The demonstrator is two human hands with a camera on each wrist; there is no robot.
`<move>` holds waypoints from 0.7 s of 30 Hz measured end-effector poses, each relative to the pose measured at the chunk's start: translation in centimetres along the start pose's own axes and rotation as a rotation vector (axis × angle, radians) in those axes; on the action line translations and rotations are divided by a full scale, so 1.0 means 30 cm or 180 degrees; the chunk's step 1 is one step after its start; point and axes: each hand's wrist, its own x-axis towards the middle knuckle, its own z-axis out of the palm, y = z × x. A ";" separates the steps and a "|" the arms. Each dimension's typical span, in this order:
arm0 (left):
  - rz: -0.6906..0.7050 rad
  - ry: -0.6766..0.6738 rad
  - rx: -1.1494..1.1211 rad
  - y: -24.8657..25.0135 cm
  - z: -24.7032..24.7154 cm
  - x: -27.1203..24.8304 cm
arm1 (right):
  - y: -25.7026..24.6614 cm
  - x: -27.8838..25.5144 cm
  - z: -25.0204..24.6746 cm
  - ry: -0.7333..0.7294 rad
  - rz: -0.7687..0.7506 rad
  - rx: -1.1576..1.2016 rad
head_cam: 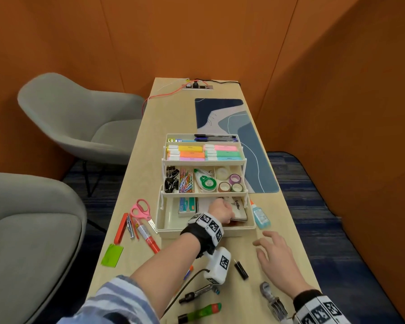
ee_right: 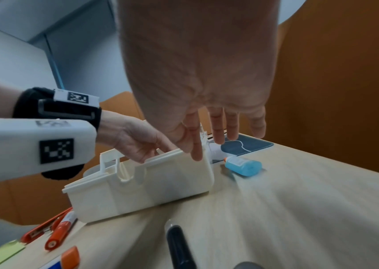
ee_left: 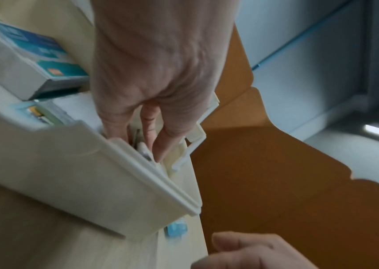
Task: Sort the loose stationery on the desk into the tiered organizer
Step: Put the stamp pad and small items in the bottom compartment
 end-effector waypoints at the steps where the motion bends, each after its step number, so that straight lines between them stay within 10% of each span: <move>1: 0.0083 0.0061 0.0303 -0.005 0.009 0.010 | 0.006 0.000 -0.001 0.0012 0.0031 0.0028; 21: 0.1476 0.0006 0.0882 -0.227 -0.300 -0.383 | 0.107 0.346 0.035 -0.0379 0.0470 0.0182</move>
